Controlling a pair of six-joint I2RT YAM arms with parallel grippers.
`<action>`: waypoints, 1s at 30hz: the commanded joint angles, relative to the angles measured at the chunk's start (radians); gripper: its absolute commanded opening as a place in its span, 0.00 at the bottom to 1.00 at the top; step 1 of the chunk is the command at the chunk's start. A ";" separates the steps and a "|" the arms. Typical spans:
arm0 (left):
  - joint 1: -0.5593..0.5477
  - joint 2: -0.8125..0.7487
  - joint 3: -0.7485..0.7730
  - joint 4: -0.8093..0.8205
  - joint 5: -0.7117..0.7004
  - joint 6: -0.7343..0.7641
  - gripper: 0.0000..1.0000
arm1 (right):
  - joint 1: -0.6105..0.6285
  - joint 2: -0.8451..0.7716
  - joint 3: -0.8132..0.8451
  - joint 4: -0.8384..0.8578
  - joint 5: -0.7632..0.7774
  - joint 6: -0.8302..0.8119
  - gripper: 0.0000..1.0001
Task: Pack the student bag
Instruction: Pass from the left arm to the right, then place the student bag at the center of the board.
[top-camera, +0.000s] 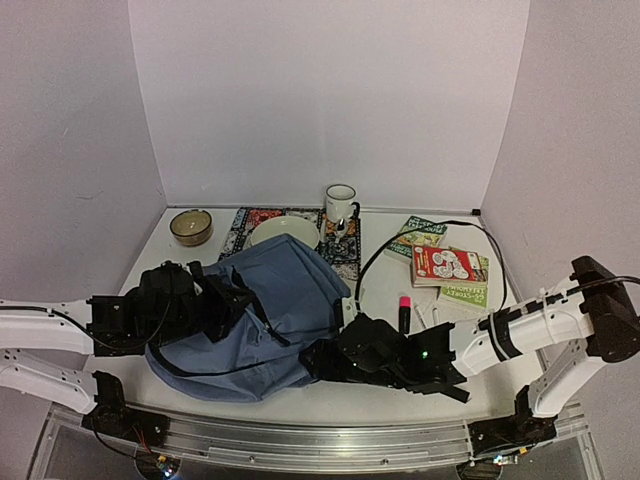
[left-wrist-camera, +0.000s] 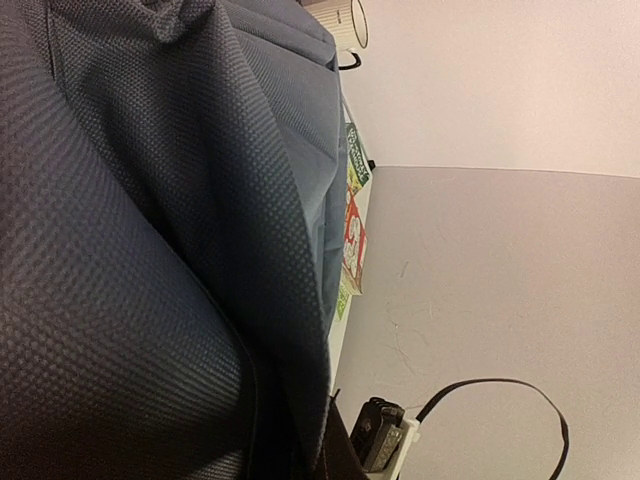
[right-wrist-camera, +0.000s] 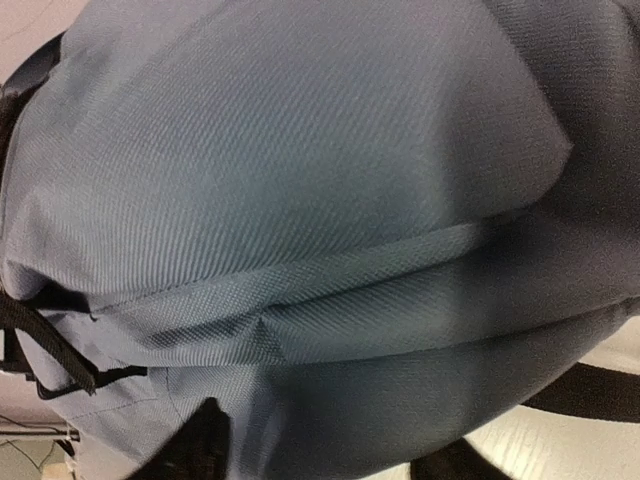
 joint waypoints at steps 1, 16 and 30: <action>-0.028 -0.026 0.048 0.130 0.028 0.023 0.00 | 0.005 -0.044 -0.025 0.099 0.042 -0.025 0.21; -0.029 -0.079 0.210 -0.334 -0.015 0.551 0.74 | -0.053 -0.342 0.038 -0.235 -0.097 -0.476 0.00; 0.328 0.103 0.392 -0.470 0.263 1.031 0.99 | -0.141 -0.370 0.150 -0.442 -0.364 -0.742 0.00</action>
